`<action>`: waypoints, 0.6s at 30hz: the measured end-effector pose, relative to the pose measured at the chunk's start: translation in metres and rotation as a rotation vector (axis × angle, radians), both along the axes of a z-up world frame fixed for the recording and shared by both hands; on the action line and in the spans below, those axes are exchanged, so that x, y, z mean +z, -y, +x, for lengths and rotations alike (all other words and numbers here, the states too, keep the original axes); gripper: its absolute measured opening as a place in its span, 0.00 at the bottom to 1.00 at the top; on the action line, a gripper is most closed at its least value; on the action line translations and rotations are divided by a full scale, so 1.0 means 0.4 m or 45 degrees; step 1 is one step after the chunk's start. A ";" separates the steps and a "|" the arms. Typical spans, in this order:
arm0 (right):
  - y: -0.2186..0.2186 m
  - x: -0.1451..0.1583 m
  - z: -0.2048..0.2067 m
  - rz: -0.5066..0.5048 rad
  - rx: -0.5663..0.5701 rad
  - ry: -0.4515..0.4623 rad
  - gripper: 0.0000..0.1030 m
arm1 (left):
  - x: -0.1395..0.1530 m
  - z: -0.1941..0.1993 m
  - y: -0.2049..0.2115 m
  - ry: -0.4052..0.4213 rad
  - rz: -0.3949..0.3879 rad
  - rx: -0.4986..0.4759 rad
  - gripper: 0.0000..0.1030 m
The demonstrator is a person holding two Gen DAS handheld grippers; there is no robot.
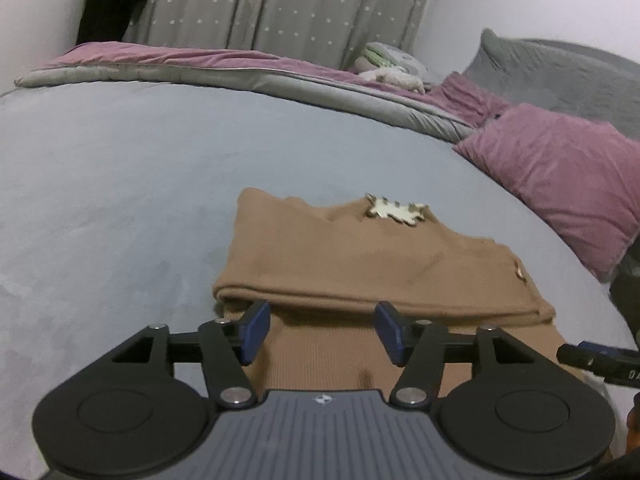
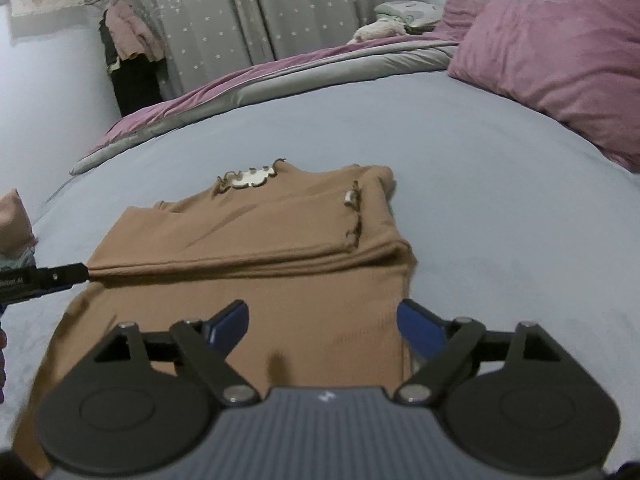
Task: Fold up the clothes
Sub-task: 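Lift both open grippers above the folded sweater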
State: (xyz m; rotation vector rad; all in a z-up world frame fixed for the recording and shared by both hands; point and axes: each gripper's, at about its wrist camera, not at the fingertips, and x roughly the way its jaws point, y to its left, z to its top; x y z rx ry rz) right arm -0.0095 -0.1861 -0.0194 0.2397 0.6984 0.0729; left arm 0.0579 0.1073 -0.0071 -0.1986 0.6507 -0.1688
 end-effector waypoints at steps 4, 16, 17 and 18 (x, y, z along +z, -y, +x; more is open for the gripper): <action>0.001 0.015 -0.047 0.018 0.001 -0.026 0.91 | 0.006 -0.029 0.029 -0.042 0.076 0.007 0.71; -0.015 0.042 -0.209 -0.040 0.055 -0.117 0.99 | -0.022 -0.168 0.097 -0.223 0.315 -0.028 0.76; -0.014 0.041 -0.220 -0.035 0.055 -0.123 0.99 | -0.021 -0.180 0.096 -0.232 0.322 -0.031 0.76; -0.012 0.038 -0.229 -0.030 0.053 -0.129 0.99 | -0.019 -0.190 0.095 -0.238 0.327 -0.033 0.76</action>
